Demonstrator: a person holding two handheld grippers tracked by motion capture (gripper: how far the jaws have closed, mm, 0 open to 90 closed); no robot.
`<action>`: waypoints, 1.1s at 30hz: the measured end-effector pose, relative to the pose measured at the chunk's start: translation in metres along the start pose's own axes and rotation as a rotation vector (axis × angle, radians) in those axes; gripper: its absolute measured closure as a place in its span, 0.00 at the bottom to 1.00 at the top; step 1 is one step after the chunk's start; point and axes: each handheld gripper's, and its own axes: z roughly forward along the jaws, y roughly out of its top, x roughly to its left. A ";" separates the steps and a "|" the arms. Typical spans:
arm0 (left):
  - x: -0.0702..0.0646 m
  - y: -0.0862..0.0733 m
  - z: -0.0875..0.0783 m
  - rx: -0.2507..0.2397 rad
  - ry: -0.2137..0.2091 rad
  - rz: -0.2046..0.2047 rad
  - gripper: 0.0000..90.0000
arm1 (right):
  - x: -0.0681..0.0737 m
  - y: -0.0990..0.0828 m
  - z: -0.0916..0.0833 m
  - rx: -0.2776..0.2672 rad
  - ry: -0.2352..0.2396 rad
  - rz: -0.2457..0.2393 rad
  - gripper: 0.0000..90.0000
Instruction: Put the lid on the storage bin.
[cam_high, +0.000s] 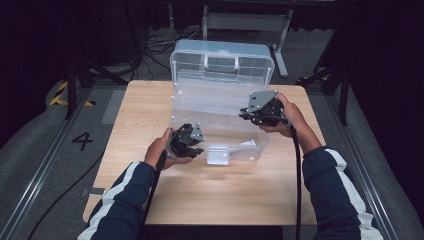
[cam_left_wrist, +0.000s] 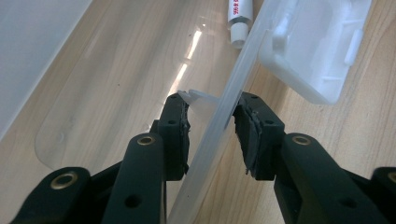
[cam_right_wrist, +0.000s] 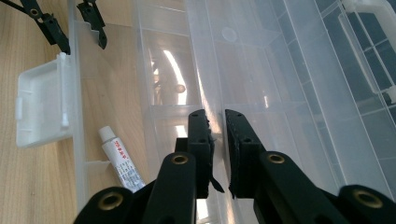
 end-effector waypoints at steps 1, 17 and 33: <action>0.000 0.000 0.000 -0.006 0.001 -0.003 0.72 | 0.000 0.000 0.000 -0.001 0.000 0.002 0.91; -0.003 -0.008 -0.029 -0.143 -0.017 -0.024 0.65 | 0.003 -0.003 -0.001 -0.005 -0.011 0.006 0.90; 0.000 -0.016 -0.037 -0.143 0.036 -0.015 0.83 | 0.006 -0.004 -0.001 -0.011 -0.020 0.016 0.88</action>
